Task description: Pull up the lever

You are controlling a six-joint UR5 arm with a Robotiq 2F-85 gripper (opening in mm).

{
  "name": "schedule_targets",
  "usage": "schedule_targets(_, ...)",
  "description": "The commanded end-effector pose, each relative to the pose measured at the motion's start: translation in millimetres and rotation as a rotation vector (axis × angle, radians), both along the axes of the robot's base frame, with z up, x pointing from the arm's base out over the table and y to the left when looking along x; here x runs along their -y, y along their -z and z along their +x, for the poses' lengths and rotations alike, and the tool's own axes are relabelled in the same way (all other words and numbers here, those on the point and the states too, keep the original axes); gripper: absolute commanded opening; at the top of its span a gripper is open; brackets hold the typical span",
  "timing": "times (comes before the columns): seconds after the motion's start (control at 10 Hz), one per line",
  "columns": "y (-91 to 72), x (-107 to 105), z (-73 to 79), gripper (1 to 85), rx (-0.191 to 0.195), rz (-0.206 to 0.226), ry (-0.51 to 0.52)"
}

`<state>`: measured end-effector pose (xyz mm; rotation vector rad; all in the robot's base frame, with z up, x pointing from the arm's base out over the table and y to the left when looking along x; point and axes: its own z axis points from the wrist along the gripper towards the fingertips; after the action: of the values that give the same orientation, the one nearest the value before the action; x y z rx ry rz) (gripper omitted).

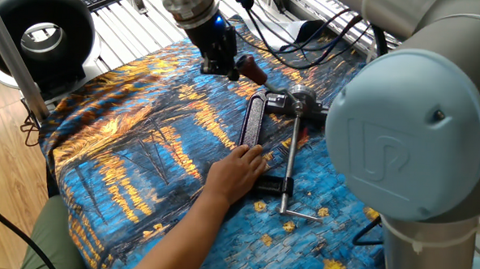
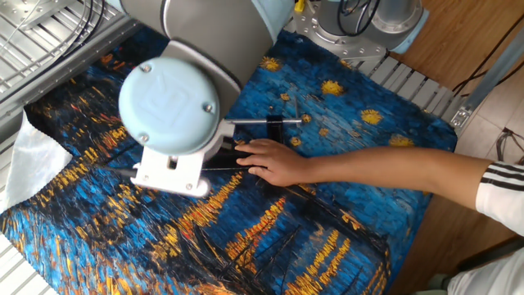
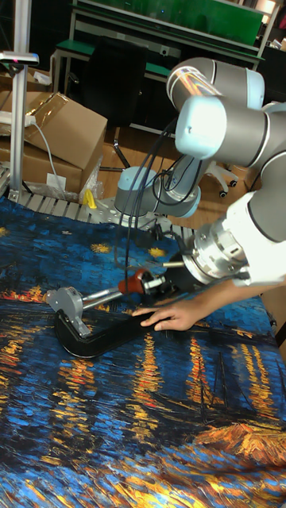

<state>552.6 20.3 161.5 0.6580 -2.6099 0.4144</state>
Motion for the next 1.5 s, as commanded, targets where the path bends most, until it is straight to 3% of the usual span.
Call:
schedule_targets(0.0,-18.4,10,-13.7,1.0,-0.013,-0.027,-0.011)
schedule_targets(0.4,-29.2,35,-25.2,1.0,-0.01,-0.023,-0.045)
schedule_targets(0.6,-35.0,46,-28.5,1.0,-0.012,-0.054,-0.062)
schedule_targets(0.9,-32.8,62,-34.5,1.0,-0.014,-0.056,-0.079)
schedule_targets(1.4,-15.7,67,-56.6,1.0,-0.023,0.02,-0.058)
